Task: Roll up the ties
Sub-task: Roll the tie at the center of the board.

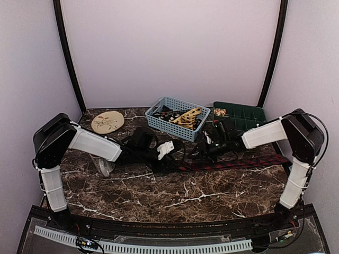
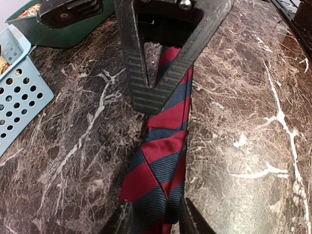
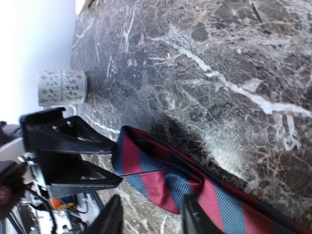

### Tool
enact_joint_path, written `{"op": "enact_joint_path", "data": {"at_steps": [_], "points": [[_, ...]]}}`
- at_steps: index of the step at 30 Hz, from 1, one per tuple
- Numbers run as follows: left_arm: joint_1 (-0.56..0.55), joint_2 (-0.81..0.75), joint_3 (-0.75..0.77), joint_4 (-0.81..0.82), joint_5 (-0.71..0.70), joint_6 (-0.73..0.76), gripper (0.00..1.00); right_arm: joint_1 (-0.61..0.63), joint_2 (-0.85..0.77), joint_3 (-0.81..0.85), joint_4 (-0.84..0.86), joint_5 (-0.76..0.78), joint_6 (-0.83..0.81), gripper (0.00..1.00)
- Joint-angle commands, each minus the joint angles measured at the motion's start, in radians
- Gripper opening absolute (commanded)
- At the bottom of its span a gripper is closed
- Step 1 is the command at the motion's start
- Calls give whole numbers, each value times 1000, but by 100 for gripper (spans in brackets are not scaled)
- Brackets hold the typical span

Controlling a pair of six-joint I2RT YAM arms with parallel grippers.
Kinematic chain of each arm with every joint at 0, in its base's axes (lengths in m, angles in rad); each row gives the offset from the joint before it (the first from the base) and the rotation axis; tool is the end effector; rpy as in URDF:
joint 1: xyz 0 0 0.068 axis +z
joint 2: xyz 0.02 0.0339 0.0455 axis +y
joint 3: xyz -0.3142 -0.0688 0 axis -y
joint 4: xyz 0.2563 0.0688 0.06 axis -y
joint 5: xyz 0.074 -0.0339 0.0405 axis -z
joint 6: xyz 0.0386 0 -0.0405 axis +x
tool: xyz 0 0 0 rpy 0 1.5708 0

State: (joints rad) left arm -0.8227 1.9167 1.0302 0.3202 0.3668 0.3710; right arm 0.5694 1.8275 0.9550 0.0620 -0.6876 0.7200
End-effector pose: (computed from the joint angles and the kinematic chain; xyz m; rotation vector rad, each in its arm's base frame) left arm 0.2809 -0.3231 0.1894 1.3926 1.6588 -0.6545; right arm 0.3086 0.2266 0.1844 -0.1752 2.6185 1.3672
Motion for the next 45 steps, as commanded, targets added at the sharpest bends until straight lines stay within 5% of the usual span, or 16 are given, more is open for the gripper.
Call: {"op": "enact_joint_path", "data": {"at_steps": [1,8,18,30,36,41,45], "points": [[5,4,17,-12,33,-9,31,-13,-23,-39,63,-70,58,46],[-1,24,38,-21,50,-3,22,-13,26,-65,125,-117,118,60],[-11,51,59,-23,51,4,11,-10,96,-46,217,-145,177,60],[-44,114,134,-40,75,0,5,1,128,-12,239,-161,191,53],[-45,125,140,-55,51,8,5,1,148,-24,236,-143,173,34],[-31,62,97,-16,16,-23,24,-5,175,-51,244,-121,142,5],[-9,1,59,-11,40,-30,48,-10,180,-81,295,-121,154,0]]}}
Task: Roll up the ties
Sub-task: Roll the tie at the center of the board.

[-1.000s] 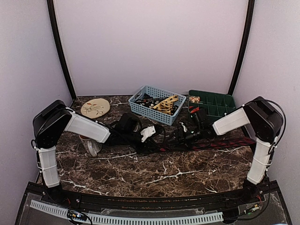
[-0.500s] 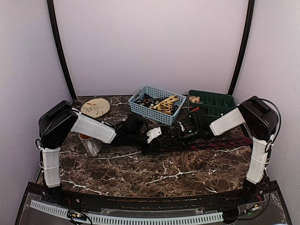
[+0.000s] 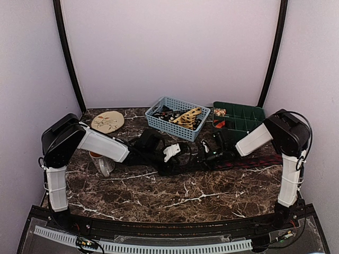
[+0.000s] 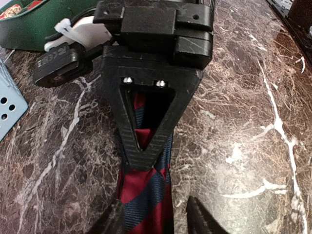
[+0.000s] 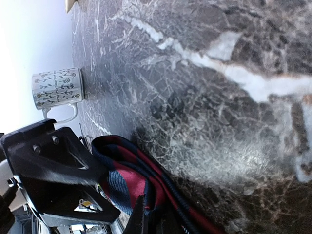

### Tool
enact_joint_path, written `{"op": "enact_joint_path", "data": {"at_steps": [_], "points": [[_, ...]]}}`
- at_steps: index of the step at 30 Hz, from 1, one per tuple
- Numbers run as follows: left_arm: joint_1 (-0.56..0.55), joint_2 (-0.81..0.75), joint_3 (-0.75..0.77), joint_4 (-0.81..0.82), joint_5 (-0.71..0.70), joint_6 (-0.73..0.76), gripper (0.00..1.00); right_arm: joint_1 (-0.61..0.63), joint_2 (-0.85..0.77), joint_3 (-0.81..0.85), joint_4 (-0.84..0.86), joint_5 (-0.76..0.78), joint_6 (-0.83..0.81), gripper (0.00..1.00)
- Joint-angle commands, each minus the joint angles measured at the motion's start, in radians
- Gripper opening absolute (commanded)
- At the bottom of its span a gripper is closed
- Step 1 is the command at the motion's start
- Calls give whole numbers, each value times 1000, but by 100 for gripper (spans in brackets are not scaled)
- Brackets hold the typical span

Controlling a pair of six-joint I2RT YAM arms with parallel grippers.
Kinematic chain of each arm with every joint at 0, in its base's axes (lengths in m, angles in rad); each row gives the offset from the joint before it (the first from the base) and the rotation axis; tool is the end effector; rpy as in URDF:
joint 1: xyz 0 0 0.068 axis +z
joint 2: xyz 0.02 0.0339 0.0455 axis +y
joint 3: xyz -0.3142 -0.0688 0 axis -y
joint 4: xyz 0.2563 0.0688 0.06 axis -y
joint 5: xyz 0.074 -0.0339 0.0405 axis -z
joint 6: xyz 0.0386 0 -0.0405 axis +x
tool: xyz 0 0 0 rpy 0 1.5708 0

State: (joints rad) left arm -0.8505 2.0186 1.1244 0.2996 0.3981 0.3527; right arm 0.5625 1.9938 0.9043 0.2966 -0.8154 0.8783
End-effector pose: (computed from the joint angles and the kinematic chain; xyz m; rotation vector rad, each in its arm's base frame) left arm 0.2883 -0.3512 0.1731 1.4313 1.6710 -0.7138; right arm 0.3160 0.2325 0.1290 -0.0463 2.6764 1.5682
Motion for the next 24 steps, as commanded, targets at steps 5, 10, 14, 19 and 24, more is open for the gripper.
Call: {"op": "enact_joint_path", "data": {"at_steps": [5,10,14,19,24], "points": [[22,-73,-25,-30,27,5,67,-6,2,-46,110,6,9,0],[21,6,39,-64,54,-4,80,-6,-5,-52,142,3,19,2],[21,50,69,-63,32,-6,80,-6,-12,-62,163,2,23,4],[21,86,99,-77,53,-12,70,-6,-19,-81,212,2,37,4],[22,82,98,-131,50,7,32,-8,-41,-98,226,-1,50,26]]}}
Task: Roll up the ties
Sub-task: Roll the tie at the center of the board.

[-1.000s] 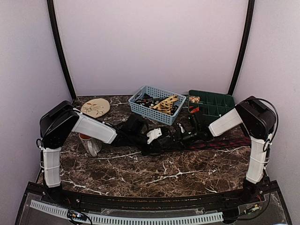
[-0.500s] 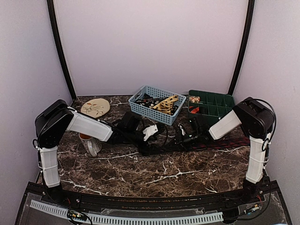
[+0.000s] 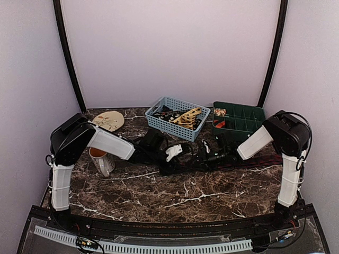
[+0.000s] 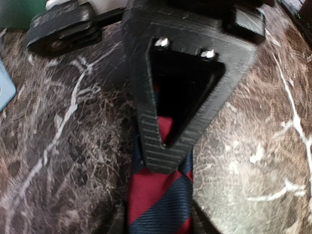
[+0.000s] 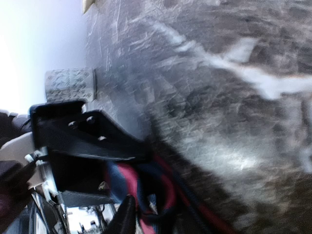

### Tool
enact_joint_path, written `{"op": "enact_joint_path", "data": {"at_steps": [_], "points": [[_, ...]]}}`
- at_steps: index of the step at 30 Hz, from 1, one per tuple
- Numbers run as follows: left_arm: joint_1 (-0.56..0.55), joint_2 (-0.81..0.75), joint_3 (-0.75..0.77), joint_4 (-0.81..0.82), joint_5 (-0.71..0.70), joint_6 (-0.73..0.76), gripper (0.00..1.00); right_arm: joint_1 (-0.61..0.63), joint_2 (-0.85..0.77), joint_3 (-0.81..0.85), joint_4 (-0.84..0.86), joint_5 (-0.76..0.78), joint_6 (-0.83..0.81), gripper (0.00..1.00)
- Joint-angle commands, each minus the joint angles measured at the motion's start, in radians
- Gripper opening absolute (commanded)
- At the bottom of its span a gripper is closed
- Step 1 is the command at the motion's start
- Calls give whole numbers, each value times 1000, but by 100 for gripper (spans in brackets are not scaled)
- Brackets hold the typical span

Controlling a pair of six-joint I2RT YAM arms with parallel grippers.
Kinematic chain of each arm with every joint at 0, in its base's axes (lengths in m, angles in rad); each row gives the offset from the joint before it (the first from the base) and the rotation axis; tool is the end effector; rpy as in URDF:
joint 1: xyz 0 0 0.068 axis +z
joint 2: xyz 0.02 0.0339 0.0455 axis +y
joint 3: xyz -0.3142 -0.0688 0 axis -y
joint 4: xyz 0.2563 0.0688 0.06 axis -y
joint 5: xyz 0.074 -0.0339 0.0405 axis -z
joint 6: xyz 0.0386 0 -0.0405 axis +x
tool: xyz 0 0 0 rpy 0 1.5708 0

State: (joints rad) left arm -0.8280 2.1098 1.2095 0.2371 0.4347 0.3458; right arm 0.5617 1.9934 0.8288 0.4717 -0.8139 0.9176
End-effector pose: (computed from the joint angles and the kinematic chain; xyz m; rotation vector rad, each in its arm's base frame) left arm 0.3082 -0.3597 0.1525 1.4493 1.7411 -0.7453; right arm 0.3089 0.2275 0.1241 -0.0562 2.5873 1.6103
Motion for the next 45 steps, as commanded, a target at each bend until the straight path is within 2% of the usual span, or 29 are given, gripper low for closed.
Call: {"op": "enact_joint_path", "data": {"at_steps": [1,3,5,17,24,29,31,35,40,45], "points": [[0,-19,4,-86,8,22,28,-9,-52,-28,50,-3,14,33],[0,-45,-26,-97,4,37,24,-10,-78,-29,23,3,1,44],[0,-66,-52,-107,2,51,24,-10,-93,-16,-21,6,-27,49],[0,-128,-124,-157,-18,90,23,43,-60,83,-226,-40,-143,44],[0,-129,-129,-150,-11,85,23,52,-31,106,-269,-21,-181,26],[0,-130,-128,-150,-5,86,24,54,-23,110,-292,-18,-213,8],[0,-133,-128,-146,-13,81,29,53,-19,113,-307,-6,-231,0],[5,-181,-178,-70,-8,36,50,48,-13,112,-337,35,-264,0],[4,-230,-244,73,18,-34,66,47,0,90,-315,58,-267,0],[-12,-221,-285,250,13,-167,69,47,0,72,-306,83,-274,0]]}}
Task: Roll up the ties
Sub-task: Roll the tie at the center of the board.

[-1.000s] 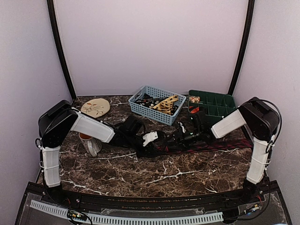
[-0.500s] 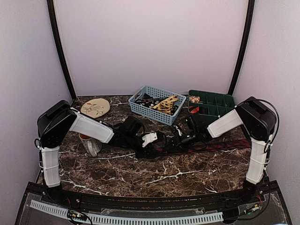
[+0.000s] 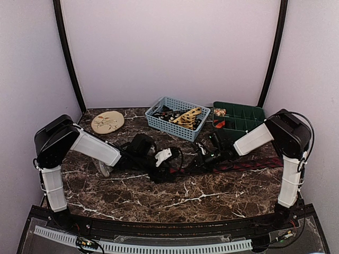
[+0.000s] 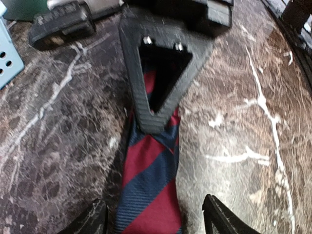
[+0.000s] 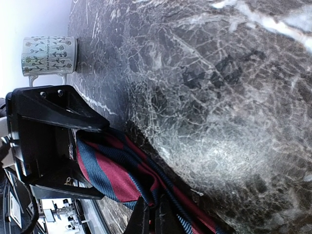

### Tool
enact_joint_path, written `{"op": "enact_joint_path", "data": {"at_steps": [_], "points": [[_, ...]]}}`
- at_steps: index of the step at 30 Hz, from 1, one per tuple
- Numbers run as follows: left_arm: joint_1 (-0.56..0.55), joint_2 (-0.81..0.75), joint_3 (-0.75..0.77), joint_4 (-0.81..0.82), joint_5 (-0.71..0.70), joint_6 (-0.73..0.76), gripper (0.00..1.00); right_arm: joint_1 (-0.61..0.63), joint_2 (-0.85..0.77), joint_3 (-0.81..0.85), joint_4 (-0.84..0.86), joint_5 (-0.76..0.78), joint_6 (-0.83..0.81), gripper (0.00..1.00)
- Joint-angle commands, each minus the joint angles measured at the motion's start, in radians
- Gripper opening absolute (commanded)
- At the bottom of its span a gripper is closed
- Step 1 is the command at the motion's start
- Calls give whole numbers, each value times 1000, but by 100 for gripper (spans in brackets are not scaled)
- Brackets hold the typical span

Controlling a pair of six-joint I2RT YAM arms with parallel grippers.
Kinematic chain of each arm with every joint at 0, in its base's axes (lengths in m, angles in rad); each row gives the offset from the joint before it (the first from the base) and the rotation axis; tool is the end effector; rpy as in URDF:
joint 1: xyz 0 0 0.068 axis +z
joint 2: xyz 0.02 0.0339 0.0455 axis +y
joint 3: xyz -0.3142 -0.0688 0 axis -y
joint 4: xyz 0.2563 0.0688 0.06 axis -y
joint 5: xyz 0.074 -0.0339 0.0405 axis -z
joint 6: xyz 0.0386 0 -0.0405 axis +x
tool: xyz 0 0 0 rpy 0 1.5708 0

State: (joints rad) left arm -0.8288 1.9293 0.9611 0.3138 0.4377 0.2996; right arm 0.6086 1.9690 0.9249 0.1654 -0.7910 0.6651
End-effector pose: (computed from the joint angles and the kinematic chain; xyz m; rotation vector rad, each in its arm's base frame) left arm 0.2659 -0.3143 0.1643 1.4121 1.7698 -0.7734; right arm 0.3019 0.2438 0.1338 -0.3259 2.6765 1.4666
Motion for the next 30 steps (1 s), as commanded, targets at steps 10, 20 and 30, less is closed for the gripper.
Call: {"op": "enact_joint_path", "data": {"at_steps": [10,20,30], "points": [[-23,-184,-147,511,-26,-550,99,-2,28,-33,16,62,-16,0],[-49,-163,-186,691,12,-1241,99,-3,24,-35,33,65,-4,0],[-65,-32,-133,653,5,-1375,99,-4,11,-39,35,72,-4,0]]}}
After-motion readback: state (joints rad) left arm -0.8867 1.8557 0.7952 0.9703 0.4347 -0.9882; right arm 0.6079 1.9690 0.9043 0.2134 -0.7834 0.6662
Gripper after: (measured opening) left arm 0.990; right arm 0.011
